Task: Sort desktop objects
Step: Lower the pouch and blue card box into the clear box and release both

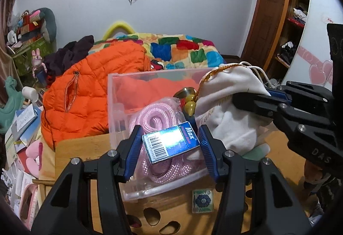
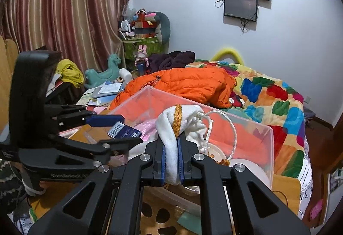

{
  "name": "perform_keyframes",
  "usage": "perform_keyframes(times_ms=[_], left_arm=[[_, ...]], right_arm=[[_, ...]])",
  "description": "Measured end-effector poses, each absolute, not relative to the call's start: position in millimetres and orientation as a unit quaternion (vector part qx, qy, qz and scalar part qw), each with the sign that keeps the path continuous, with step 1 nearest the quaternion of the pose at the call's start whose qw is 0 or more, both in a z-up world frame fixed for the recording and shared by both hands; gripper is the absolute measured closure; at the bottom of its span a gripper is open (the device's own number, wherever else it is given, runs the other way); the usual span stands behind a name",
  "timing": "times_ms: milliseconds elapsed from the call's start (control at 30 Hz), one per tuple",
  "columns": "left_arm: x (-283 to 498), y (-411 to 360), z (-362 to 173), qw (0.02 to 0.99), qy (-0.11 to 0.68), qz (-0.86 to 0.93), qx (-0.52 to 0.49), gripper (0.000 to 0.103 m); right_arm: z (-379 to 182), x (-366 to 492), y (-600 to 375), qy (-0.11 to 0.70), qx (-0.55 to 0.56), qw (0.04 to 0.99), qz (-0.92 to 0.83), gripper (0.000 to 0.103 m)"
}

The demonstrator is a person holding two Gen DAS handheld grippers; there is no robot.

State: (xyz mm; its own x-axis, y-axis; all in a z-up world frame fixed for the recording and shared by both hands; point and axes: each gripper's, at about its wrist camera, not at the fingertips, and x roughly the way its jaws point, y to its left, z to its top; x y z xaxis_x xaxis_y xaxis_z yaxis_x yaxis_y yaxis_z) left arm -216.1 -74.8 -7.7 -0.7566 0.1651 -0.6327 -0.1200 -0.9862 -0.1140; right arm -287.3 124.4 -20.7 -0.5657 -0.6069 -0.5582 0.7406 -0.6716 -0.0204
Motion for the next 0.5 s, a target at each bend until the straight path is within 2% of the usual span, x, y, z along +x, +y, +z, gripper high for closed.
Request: perform_keyframes(times_ms=[367, 500], left_arm=[[-215, -65, -11, 0.066, -0.003, 0.939, -0.338, 0.050], [-214, -62, -12, 0.052, 0.012, 0.942, -0.332, 0.041]], right_arm=[[-38, -293, 116, 0.155, 0.265, 0.377, -0.874, 0.093], [-36, -286, 112, 0.176, 0.259, 0.365, -0.877, 0.092]])
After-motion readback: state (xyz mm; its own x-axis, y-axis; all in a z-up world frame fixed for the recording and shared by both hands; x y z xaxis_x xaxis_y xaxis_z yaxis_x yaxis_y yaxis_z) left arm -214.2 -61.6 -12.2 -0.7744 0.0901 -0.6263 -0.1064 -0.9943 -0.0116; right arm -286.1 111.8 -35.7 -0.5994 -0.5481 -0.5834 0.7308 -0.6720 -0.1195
